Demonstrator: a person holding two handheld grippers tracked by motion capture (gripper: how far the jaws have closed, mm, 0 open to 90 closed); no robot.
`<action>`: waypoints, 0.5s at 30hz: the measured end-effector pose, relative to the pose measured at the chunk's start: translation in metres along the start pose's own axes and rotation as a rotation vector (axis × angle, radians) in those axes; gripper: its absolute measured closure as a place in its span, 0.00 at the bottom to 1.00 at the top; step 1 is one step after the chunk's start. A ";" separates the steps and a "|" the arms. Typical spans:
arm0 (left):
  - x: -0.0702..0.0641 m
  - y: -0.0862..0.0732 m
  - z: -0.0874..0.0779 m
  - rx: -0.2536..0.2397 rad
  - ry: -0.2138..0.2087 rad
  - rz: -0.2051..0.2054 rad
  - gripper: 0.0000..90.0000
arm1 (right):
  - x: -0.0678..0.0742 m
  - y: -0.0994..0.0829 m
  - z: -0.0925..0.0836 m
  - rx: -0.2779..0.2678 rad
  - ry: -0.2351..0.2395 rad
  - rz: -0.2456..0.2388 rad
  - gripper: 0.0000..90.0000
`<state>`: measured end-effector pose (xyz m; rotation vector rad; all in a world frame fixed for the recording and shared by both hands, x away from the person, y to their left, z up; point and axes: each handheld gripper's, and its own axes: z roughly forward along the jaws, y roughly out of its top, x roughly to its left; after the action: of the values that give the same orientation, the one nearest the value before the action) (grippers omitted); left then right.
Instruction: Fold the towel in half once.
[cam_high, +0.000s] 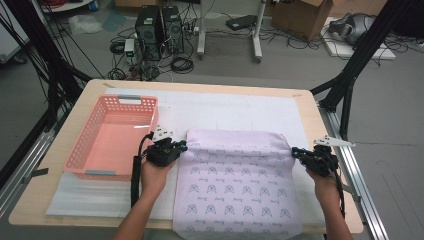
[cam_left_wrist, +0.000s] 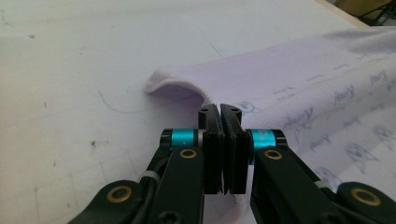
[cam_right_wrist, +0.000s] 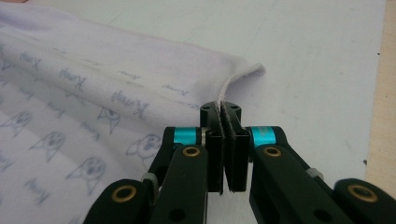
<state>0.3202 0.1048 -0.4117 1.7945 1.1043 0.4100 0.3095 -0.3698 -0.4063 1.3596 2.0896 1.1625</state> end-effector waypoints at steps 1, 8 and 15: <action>-0.002 -0.003 -0.005 -0.001 -0.007 0.001 0.97 | 0.002 -0.002 -0.004 -0.004 0.007 -0.009 0.98; -0.011 -0.027 -0.029 -0.011 -0.056 -0.003 0.97 | 0.018 -0.022 -0.027 -0.002 0.049 -0.035 0.98; -0.020 -0.053 -0.047 0.006 -0.103 0.005 0.97 | 0.030 -0.045 -0.043 0.013 0.065 -0.047 0.98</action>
<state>0.2509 0.1219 -0.4306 1.8036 1.0309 0.3131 0.2410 -0.3699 -0.4142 1.2873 2.1656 1.1906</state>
